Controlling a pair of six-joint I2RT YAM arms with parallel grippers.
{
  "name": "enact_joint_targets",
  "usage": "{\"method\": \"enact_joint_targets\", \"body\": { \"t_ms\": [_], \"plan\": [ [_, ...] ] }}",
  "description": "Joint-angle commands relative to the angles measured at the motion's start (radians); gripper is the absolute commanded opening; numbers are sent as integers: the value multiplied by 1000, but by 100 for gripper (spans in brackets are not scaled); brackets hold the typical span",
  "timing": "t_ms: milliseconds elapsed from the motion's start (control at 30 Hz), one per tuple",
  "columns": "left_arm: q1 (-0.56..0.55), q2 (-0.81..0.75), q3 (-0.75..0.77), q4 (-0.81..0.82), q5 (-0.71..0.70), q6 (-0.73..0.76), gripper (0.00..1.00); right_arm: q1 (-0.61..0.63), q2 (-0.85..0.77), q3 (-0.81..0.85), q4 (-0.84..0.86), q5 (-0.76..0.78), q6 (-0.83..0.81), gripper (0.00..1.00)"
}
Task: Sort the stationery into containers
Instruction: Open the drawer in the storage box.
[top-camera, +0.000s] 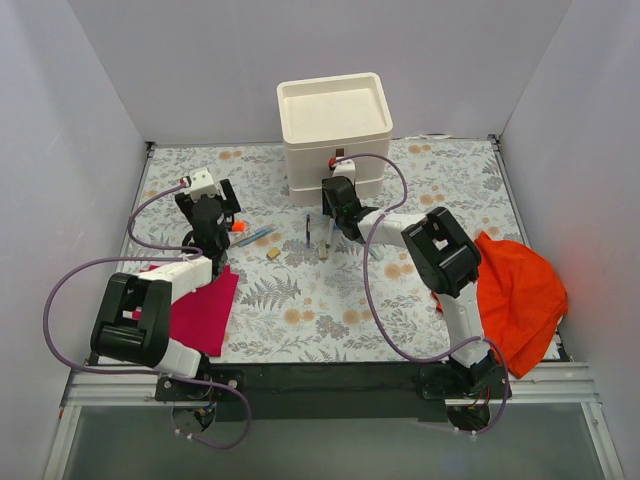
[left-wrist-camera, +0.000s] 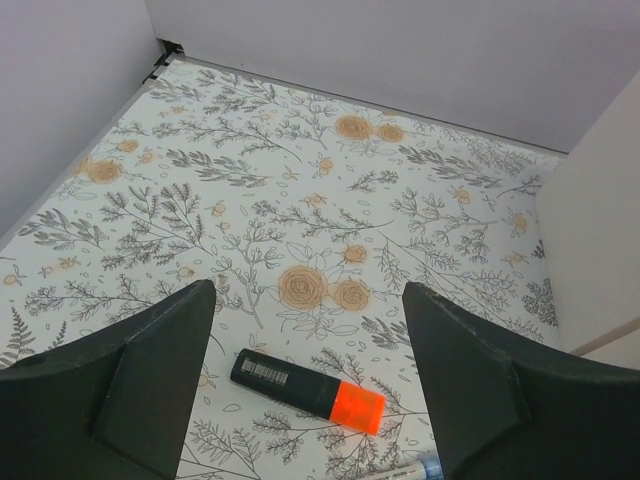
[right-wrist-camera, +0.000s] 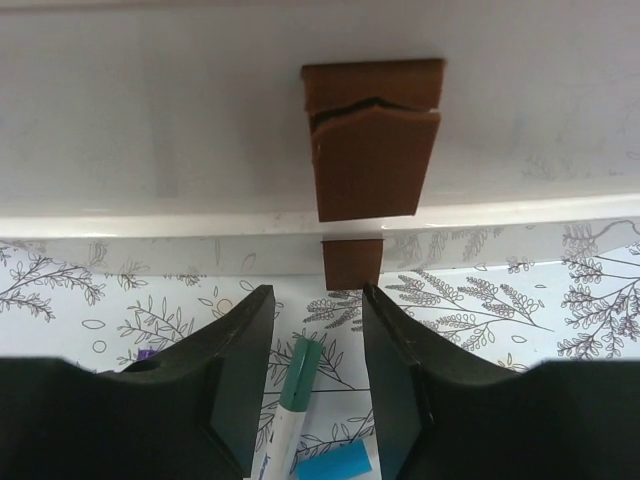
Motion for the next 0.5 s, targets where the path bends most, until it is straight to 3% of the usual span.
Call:
{"method": "enact_joint_targets", "body": {
  "t_ms": [0,133,167,200,233,467],
  "plan": [
    [7,13,6,24,14,-13,76,-18,23,50,27,55,15,50],
    [7,18,5,21,22,-18,76,-32,35,56,50,52,0,39],
    [7,21,3,22,24,-21,76,-32,34,54,56,56,3,31],
    [7,24,3,24,27,-22,76,-32,32,47,63,65,6,13],
    [7,25,3,24,31,-24,76,-32,31,44,64,71,6,2],
    [7,22,0,22,40,-27,76,-31,-17,-18,86,64,-17,1]
  ]
}}
